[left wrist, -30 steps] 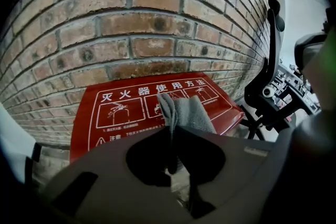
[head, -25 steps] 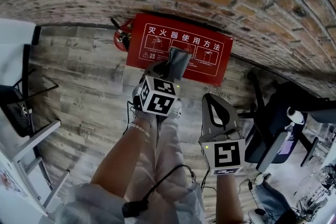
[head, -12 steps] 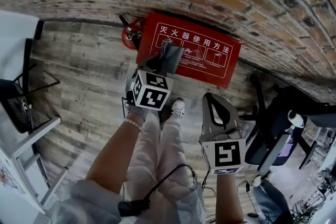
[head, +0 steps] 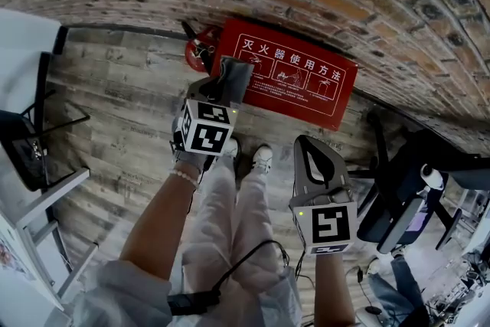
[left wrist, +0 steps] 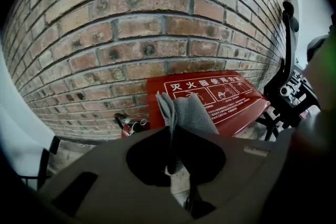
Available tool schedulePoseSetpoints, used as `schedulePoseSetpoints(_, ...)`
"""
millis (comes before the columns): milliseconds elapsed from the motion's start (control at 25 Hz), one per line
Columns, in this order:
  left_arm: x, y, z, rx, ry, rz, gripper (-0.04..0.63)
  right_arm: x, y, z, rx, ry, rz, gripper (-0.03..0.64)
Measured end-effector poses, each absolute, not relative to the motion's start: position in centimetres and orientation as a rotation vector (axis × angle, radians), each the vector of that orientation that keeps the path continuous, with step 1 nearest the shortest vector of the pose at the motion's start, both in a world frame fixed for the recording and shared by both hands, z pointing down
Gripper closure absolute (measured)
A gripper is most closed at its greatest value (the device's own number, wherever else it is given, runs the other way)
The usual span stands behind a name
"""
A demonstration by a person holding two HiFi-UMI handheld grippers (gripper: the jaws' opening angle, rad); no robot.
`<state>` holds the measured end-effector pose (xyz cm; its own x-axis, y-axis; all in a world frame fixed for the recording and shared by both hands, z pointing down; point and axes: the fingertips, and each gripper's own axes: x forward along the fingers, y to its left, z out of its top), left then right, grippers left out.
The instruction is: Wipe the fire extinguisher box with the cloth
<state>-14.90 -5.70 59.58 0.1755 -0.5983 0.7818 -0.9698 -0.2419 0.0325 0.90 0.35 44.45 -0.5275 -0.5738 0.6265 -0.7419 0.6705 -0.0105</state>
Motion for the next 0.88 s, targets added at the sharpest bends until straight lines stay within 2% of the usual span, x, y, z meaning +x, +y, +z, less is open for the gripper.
schedulePoseSetpoints(880,-21.2,-4.2,60.5,1.729,-1.582,0.832,0.584,-0.1,0.6,44.7,0.977,-2.293,0.361,0.606)
